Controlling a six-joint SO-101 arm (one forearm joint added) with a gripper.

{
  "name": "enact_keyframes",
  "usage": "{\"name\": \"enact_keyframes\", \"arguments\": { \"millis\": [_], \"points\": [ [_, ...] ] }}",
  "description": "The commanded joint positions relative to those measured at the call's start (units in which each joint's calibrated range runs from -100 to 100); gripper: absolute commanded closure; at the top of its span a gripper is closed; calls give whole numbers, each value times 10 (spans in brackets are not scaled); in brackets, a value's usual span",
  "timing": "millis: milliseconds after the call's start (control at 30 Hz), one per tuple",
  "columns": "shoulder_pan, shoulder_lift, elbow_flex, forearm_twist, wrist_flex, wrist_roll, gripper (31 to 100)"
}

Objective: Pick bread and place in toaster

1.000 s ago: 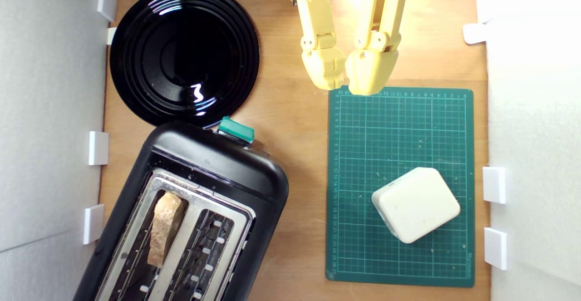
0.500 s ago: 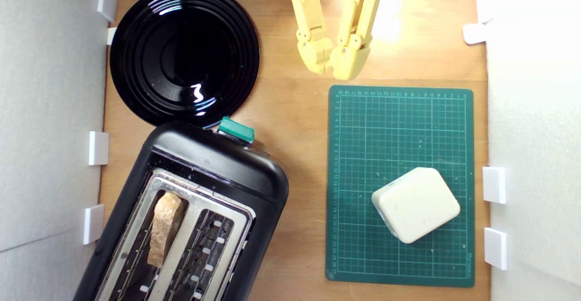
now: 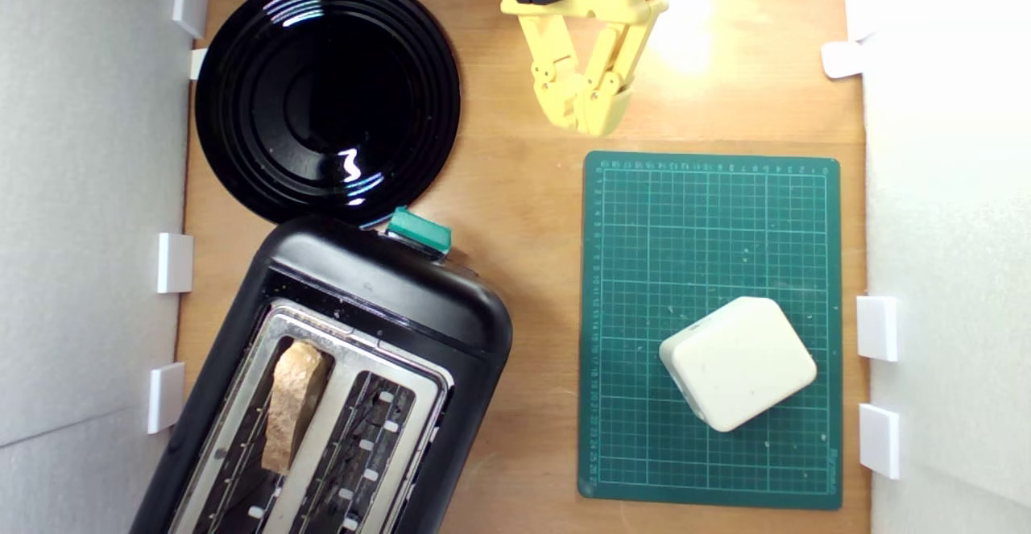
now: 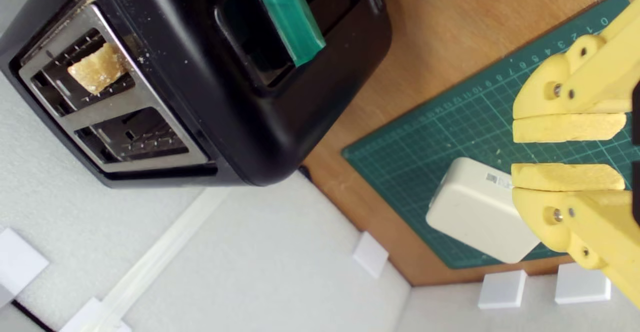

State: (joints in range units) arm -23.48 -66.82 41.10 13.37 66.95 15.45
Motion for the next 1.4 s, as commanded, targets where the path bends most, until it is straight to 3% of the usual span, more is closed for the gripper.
{"name": "enact_keyframes", "arguments": {
  "millis": [0,133,300,400,767,900,1367],
  "points": [
    [-4,-45,65,-3,-43,3,772],
    [-4,-82,133,-4,-57,3,781],
    [-5,-135,204,-10,-64,6,861],
    [-4,-170,250,-24,-64,21,869],
    [-3,-311,428,-21,-64,37,886],
    [-2,-319,455,-22,-63,37,941],
    [-4,-320,530,-24,-64,36,968]
  ]
}}
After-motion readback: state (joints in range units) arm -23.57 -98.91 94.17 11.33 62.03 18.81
